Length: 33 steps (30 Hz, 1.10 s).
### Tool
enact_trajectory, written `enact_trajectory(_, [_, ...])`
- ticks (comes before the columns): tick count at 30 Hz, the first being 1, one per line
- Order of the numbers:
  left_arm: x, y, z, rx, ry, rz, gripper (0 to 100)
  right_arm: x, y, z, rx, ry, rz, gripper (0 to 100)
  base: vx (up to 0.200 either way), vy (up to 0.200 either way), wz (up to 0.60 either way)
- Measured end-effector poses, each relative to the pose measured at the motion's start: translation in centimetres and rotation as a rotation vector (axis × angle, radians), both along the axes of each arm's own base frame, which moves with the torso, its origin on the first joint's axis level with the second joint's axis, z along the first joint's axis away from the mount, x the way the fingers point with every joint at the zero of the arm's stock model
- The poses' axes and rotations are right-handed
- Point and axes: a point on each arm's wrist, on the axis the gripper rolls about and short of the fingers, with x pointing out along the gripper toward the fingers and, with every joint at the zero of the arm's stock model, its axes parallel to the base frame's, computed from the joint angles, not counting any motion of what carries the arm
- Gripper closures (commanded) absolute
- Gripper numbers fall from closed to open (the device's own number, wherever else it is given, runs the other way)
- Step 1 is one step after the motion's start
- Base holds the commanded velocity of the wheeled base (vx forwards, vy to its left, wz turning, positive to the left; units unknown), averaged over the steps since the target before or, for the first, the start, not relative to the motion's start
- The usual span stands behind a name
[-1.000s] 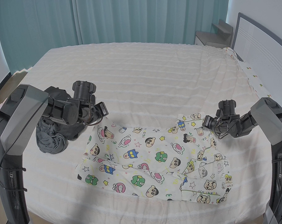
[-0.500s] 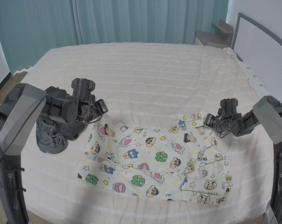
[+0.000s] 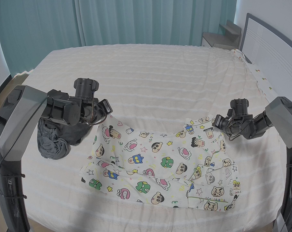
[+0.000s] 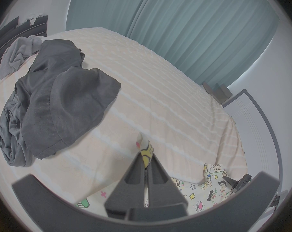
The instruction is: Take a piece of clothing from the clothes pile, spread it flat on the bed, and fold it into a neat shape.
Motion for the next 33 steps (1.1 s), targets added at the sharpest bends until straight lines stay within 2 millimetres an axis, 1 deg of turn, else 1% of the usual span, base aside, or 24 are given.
enact_trajectory(12, [-0.3,0.3,1.2,-0.006,-0.024,0.006,100,-0.4,-0.8,1.7,0.004,-0.032,-0.016,100,0.000,0.000,0.00])
enact_trajectory(20, [-0.3,0.6,1.3,-0.005,-0.025,0.012,100,-0.9,-1.1,1.7,0.009,-0.017,-0.010,100,0.000,0.000,0.00])
enact_trajectory(24, [-0.3,0.8,1.3,-0.005,-0.021,0.014,100,-0.9,-1.1,1.2,0.012,-0.001,-0.002,100,0.000,0.000,0.00])
enact_trajectory(25, [-0.3,0.8,1.2,-0.005,-0.020,0.014,100,-0.8,-1.1,1.0,0.012,0.003,-0.002,0,0.000,0.000,0.00])
enact_trajectory(33, [-0.3,0.7,1.1,-0.005,-0.018,0.012,100,-0.2,-1.0,-0.4,0.008,0.017,0.003,0,0.000,0.000,0.00])
